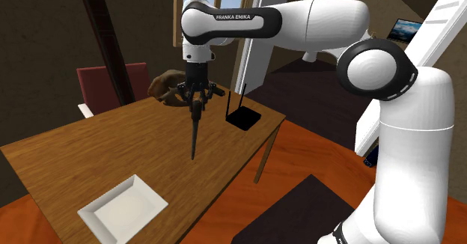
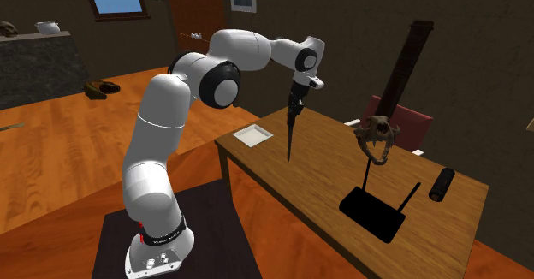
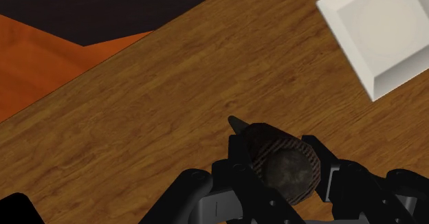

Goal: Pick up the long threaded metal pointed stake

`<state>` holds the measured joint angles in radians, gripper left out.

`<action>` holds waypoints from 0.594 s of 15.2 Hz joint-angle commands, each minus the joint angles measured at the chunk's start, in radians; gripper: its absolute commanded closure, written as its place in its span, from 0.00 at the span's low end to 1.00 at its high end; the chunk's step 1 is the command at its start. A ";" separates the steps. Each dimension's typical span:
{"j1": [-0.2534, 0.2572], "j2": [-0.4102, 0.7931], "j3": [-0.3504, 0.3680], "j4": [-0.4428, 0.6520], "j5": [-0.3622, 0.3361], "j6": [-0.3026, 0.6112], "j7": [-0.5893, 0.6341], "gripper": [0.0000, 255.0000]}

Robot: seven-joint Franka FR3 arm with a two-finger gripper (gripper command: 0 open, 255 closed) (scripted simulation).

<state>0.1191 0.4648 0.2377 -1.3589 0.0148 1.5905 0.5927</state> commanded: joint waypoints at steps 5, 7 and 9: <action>0.002 0.001 0.001 0.069 -0.001 -0.069 0.005 1.00; 0.004 0.004 0.001 0.099 -0.001 -0.097 0.007 1.00; 0.006 0.007 0.002 0.131 -0.001 -0.125 0.010 1.00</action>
<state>0.1236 0.4692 0.2391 -1.2447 0.0139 1.4798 0.6005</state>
